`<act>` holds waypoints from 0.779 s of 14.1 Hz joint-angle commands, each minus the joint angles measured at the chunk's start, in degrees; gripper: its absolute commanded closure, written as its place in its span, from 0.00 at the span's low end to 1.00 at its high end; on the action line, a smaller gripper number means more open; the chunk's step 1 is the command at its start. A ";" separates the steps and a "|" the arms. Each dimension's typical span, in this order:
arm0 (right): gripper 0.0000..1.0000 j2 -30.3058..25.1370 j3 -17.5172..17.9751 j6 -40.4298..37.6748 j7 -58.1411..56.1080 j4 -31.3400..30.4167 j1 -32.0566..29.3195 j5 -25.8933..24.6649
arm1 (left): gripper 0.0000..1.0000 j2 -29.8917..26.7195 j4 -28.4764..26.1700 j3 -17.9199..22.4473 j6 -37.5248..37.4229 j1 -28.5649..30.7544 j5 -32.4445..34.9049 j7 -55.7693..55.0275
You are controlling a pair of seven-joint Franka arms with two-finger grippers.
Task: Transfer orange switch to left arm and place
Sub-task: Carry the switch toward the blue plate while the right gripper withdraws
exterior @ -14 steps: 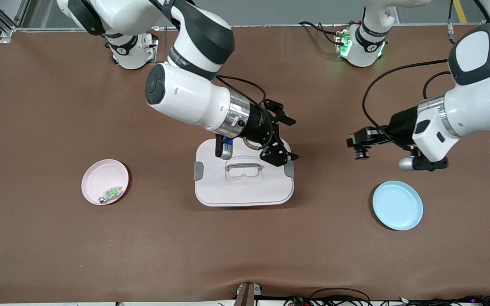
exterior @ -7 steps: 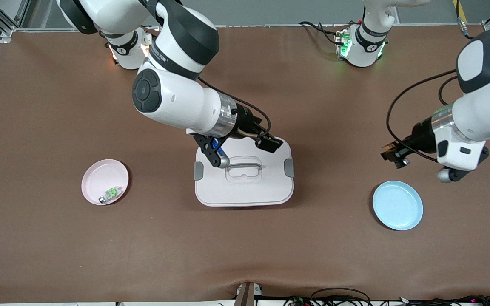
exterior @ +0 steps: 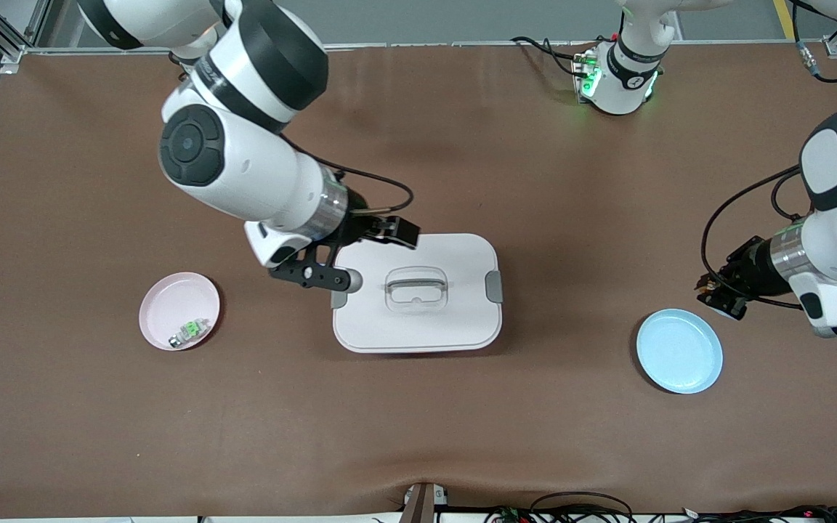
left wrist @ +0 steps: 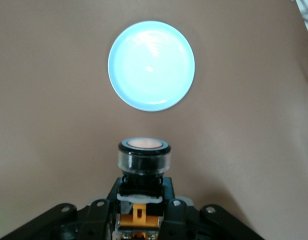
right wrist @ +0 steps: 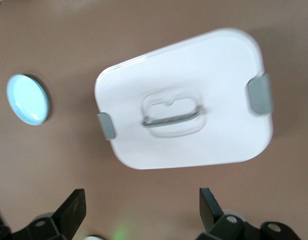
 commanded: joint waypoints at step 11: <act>0.00 -5.17 -0.33 -9.19 -39.92 -1.41 -8.46 -23.61 | 1.00 5.85 -2.98 2.42 14.29 2.13 2.54 -13.04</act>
